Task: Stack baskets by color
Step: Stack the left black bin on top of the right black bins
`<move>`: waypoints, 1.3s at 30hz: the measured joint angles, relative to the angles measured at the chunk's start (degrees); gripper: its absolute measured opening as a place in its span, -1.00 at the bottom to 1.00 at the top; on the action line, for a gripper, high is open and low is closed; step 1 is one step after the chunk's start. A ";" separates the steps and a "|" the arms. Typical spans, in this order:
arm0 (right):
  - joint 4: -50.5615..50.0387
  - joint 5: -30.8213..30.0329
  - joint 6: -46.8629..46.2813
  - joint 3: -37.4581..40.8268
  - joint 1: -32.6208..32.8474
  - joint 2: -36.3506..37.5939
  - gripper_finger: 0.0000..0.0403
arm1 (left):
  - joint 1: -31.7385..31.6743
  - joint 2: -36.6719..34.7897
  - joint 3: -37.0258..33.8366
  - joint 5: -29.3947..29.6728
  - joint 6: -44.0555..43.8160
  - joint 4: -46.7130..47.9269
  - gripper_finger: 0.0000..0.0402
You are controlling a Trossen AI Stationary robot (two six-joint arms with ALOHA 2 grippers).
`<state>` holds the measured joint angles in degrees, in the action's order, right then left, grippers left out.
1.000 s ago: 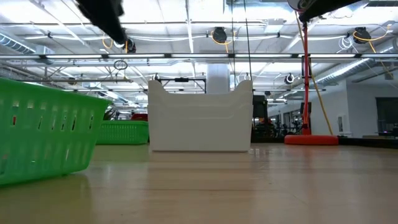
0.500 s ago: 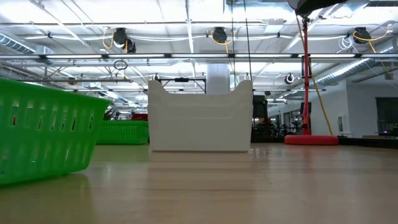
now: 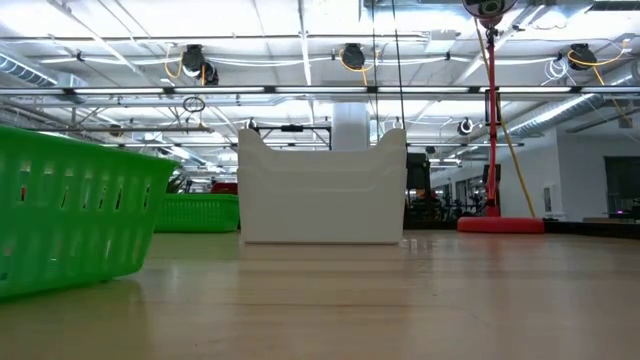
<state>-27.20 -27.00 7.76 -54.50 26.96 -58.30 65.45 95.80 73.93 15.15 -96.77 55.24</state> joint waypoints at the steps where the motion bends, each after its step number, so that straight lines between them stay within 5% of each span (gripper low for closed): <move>1: 0.01 0.00 -0.19 0.00 0.00 0.00 -1.00 | 0.56 0.51 0.00 -0.39 -0.92 0.85 -0.56; 12: 0.00 0.02 -0.58 0.00 0.00 0.00 -1.00 | 2.95 5.03 0.00 -2.90 -4.92 1.32 -0.54; 21: -0.02 0.04 -0.56 0.00 0.00 0.00 -1.00 | 2.95 7.40 0.00 -3.27 -6.16 1.27 0.13; 26: -0.02 0.04 0.11 0.00 0.00 0.00 -1.00 | 2.95 8.75 -0.11 -5.32 -5.68 1.33 0.30; 31: -0.02 0.04 0.23 0.00 0.00 0.00 -1.00 | 2.88 8.95 -0.75 -7.61 -5.38 1.59 0.13; 39: -0.02 0.04 0.17 0.00 0.00 0.00 -1.00 | 3.04 8.95 -2.25 -7.61 -1.01 1.57 -0.55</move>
<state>-27.22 -26.96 7.93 -54.50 26.96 -58.30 68.49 104.75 71.68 7.53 -97.78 56.81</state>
